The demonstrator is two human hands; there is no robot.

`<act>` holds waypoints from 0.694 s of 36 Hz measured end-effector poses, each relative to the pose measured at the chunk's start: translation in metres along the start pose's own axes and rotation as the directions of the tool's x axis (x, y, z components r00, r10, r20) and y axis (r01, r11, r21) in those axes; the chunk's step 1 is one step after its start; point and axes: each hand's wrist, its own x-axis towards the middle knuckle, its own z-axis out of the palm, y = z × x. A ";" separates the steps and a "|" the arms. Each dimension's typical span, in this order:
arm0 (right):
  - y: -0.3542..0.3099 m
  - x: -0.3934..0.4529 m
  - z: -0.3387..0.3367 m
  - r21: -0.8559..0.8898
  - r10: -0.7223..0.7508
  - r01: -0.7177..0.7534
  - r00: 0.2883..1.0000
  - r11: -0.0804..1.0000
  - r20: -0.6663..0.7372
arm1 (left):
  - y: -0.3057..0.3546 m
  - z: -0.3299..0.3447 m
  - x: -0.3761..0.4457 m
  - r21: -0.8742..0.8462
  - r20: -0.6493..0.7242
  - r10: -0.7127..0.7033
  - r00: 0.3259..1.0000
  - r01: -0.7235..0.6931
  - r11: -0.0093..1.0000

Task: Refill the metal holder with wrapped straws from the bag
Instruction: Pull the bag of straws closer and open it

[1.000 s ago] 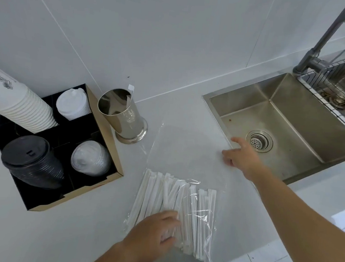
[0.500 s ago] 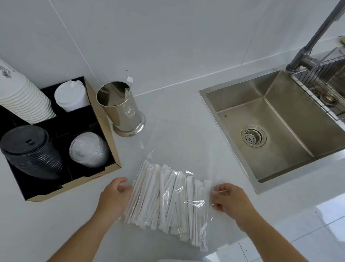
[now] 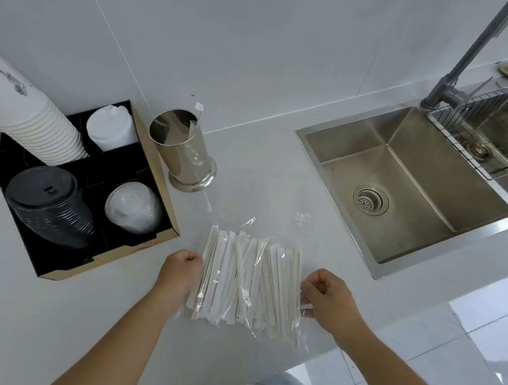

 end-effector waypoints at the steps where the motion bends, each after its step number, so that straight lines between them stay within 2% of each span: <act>1: -0.004 -0.002 -0.002 -0.004 -0.023 0.023 1.000 1.000 -0.001 | -0.001 0.000 -0.001 -0.038 0.009 -0.010 1.000 0.011 0.999; 5: -0.020 -0.005 -0.011 -0.036 -0.121 0.121 0.993 0.992 -0.003 | -0.007 0.003 -0.005 -0.209 0.085 -0.055 0.995 0.072 0.975; 10: -0.049 -0.008 -0.023 -0.116 -0.260 0.256 0.965 0.960 -0.029 | -0.005 0.012 -0.011 -0.470 0.186 -0.087 0.979 0.166 0.867; 16: -0.094 -0.014 -0.038 -0.260 -0.404 0.379 0.914 0.888 -0.047 | 0.007 0.022 -0.013 -0.619 0.257 -0.044 0.965 0.199 0.760; 21: -0.138 -0.027 -0.045 -0.365 -0.535 0.484 0.843 0.795 -0.049 | 0.022 0.030 -0.018 -0.730 0.334 -0.010 0.943 0.266 0.629; 25: -0.172 -0.035 -0.047 -0.487 -0.681 0.583 0.732 0.650 -0.033 | 0.039 0.036 -0.024 -0.795 0.373 0.028 0.927 0.304 0.525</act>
